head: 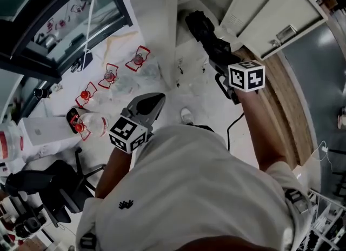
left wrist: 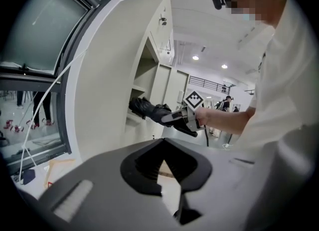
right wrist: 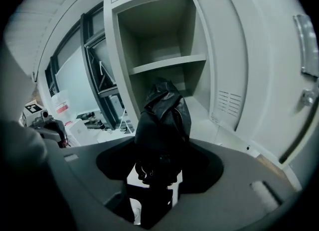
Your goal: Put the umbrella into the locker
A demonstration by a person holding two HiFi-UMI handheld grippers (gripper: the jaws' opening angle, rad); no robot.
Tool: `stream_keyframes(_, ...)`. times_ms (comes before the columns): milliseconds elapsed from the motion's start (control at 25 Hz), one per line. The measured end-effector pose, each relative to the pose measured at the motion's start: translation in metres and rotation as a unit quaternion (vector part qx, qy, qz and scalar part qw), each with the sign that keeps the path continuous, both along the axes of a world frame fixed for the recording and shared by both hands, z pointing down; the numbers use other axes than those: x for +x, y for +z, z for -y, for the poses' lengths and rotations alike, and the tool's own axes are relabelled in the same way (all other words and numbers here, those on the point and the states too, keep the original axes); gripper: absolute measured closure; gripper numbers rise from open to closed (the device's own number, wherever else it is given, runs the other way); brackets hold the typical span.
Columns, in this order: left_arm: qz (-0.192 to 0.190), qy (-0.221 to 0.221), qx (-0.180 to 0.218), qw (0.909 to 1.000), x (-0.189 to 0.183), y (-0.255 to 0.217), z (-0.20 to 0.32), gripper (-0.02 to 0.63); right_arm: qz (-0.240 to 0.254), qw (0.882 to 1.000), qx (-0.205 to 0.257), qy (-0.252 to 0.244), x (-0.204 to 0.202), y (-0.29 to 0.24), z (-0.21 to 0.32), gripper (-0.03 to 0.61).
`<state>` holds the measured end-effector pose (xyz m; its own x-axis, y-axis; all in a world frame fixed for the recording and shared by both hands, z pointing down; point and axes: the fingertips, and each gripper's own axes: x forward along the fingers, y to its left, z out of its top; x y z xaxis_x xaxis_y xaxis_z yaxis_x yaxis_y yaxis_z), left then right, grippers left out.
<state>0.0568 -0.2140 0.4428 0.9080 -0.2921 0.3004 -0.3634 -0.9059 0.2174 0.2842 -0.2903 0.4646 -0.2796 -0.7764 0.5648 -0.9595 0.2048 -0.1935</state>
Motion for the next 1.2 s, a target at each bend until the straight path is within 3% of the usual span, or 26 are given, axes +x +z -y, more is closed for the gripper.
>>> stream_keyframes(400,0.006,-0.052,0.010,0.9986,0.033,0.001,0.034,0.558,-0.005,0.999,-0.004,-0.046,0.022,0.013,0.084,0.336)
stream_keyframes(1200,0.014,-0.158,0.003,0.9873,0.035,0.012,0.062,0.558,-0.035,0.994,-0.025,-0.101,0.013,0.049,0.197,0.336)
